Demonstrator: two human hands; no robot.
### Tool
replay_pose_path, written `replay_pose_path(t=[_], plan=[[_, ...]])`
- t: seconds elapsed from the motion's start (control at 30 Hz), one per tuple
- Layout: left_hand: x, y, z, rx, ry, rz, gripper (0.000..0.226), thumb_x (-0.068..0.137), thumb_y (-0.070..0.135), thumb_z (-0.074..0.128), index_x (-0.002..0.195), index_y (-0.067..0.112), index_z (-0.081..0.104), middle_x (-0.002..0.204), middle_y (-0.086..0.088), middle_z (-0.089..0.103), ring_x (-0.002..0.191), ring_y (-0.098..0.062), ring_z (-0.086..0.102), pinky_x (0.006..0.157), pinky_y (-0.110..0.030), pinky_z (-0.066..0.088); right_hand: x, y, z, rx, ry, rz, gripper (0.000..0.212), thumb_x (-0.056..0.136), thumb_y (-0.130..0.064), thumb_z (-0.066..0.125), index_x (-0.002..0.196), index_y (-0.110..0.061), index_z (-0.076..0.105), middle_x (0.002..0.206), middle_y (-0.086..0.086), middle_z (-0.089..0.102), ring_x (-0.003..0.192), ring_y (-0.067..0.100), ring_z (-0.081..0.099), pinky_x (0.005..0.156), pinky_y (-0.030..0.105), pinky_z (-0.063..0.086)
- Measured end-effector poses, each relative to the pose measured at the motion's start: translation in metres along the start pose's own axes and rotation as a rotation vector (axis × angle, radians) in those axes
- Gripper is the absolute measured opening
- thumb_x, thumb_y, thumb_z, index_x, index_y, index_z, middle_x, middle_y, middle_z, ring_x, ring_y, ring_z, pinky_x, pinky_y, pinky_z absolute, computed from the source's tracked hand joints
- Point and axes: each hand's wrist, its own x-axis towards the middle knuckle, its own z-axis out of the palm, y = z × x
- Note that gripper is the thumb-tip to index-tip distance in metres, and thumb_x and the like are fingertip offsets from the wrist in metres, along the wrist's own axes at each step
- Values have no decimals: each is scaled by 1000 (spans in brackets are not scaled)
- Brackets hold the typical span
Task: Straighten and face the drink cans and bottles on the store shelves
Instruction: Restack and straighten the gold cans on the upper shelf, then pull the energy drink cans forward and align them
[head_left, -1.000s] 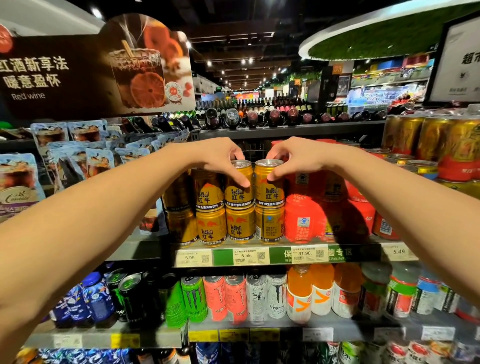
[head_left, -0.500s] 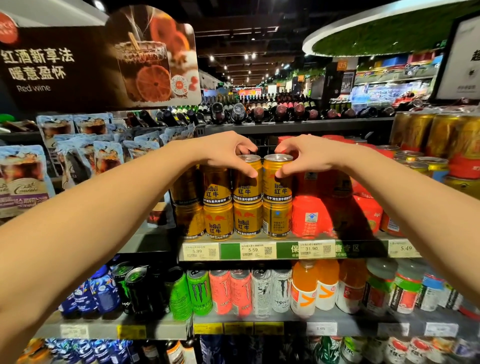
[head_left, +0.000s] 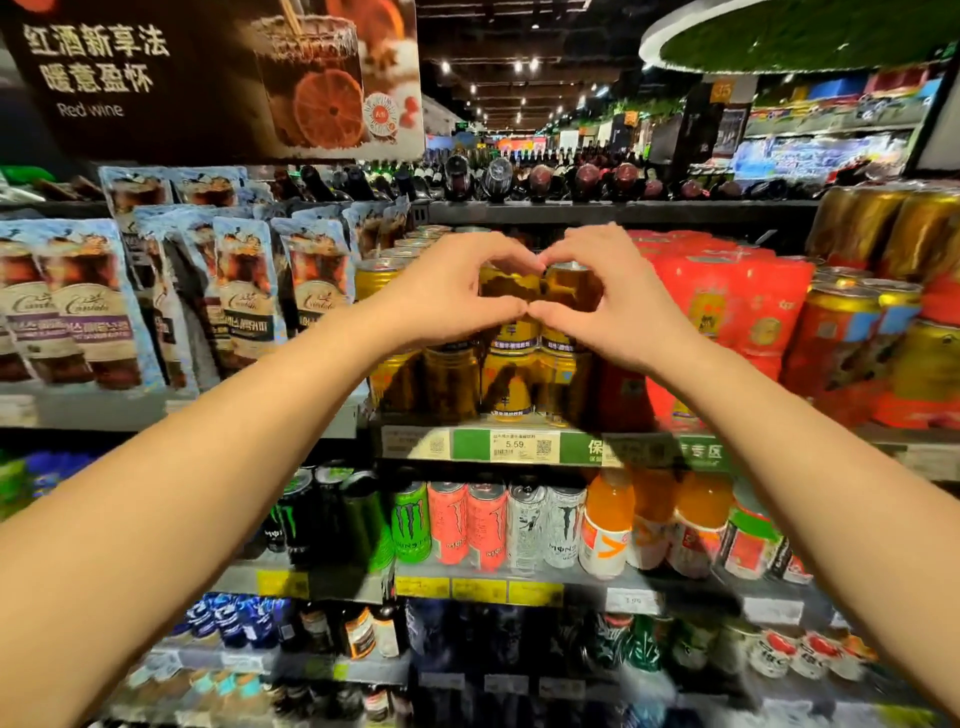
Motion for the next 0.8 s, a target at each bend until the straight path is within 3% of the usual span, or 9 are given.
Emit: replay_pose_path(t=[0.17, 0.37, 0.53, 0.67, 0.8], plan=[[-39, 11, 11, -43, 83, -65, 42, 82, 19, 78, 122, 18, 66, 117, 5, 67, 108, -5, 59, 97, -17, 44, -23, -7, 14, 109, 15, -42, 45, 77, -29, 82, 116, -10, 67, 114, 9, 63, 118, 25, 49, 102, 23, 31], [-92, 14, 32, -98, 247, -221, 40, 77, 24, 83, 114, 22, 68, 110, 12, 66, 100, 13, 56, 91, -5, 38, -55, -16, 29, 206, -15, -8, 48, 74, -31, 84, 115, -12, 68, 114, -3, 58, 120, 20, 49, 100, 19, 31], [-149, 10, 39, -126, 262, -387, 41, 76, 30, 84, 113, 26, 68, 112, 13, 67, 104, 2, 60, 93, -12, 42, -83, -39, 52, 285, -83, 34, 44, 74, -27, 85, 112, -12, 69, 111, 2, 63, 114, 23, 53, 101, 29, 38], [-204, -8, 48, -182, 357, -511, 37, 76, 20, 84, 110, 19, 70, 108, 4, 70, 100, -7, 65, 93, -17, 47, -110, -55, 85, 370, -146, 133, 41, 75, -27, 84, 111, -17, 68, 108, -9, 60, 111, 17, 55, 94, 21, 36], [-256, -40, 66, -204, 405, -628, 34, 76, 15, 84, 107, 14, 71, 103, 6, 68, 93, -2, 62, 88, -8, 42, -137, -68, 138, 485, -206, 315, 37, 74, -27, 85, 108, -25, 68, 110, 3, 68, 105, 22, 63, 99, 42, 46]])
